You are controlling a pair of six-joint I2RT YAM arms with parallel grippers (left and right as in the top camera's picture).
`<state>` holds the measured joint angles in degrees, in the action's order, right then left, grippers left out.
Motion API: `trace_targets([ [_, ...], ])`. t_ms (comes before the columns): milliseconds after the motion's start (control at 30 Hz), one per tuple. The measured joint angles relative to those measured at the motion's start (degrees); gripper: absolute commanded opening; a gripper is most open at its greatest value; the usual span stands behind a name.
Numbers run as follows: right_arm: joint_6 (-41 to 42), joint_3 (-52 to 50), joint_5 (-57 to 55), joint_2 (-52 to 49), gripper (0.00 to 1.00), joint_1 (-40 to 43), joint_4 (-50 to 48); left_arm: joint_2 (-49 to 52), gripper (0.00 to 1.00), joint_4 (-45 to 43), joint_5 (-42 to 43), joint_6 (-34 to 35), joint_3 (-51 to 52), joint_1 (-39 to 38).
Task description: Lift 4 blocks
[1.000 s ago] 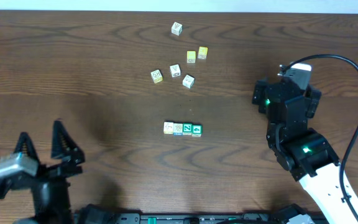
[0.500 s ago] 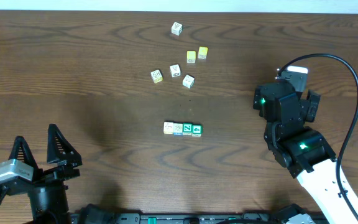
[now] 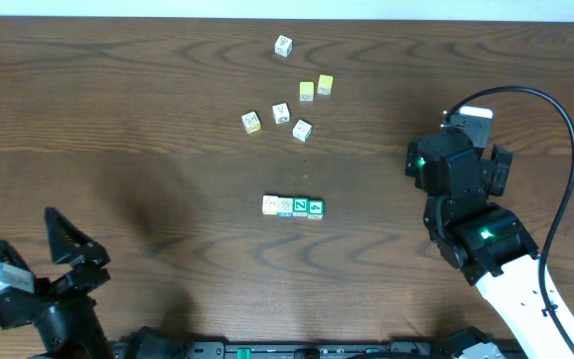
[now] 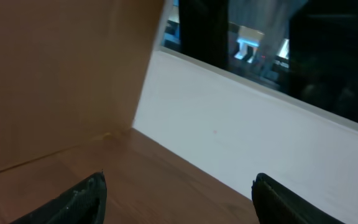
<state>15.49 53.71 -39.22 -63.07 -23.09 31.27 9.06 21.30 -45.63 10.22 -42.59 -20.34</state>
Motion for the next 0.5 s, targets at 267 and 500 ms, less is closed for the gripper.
trace_targets([
  [267, 0.0, 0.0, 0.0, 0.0, 0.99, 0.0, 0.0, 0.0, 0.75, 0.0, 1.0, 0.0, -0.5, 0.0],
  [500, 0.0, 0.0, 0.0, 0.0, 0.99, 0.0, 0.0, 0.0, 0.76, -0.7, 1.9, 0.4, -0.5, 0.0],
])
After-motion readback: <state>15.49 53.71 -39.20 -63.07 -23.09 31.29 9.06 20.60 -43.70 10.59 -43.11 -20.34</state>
